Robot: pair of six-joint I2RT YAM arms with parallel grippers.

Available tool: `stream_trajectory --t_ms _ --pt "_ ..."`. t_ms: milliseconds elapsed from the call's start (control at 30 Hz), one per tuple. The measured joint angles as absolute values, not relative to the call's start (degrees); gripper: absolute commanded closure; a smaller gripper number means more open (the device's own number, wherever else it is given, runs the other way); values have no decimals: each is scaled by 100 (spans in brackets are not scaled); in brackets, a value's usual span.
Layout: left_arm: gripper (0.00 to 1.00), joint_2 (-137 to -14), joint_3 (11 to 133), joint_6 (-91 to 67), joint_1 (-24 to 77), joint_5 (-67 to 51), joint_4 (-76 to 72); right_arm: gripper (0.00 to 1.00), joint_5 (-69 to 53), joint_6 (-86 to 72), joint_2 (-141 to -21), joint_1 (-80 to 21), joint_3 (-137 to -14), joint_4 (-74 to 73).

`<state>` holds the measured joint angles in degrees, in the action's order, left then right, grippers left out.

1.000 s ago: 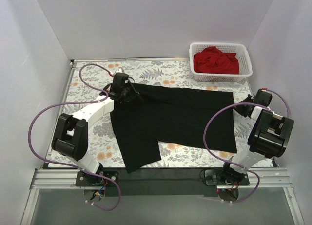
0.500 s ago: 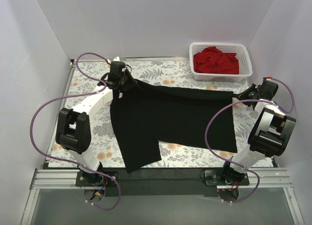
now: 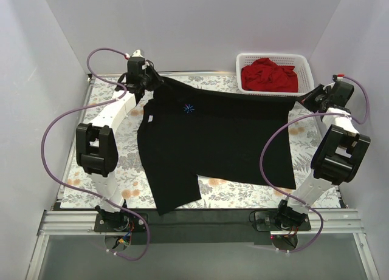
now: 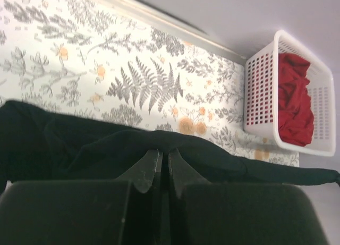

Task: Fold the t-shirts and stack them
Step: Fold the tshirt

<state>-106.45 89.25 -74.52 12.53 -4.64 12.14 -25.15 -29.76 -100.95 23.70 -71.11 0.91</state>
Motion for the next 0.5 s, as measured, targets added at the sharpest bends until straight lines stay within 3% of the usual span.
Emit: stream_trajectory --t_ms 333,500 --pt "100 -11509 10071 -7076 943 -1284 1011 99 -2842 -2965 -10359 2340 -7210 272" --pt "100 -11413 10022 -6965 950 -1566 598 99 -2851 -2961 -10374 2340 -7255 381"
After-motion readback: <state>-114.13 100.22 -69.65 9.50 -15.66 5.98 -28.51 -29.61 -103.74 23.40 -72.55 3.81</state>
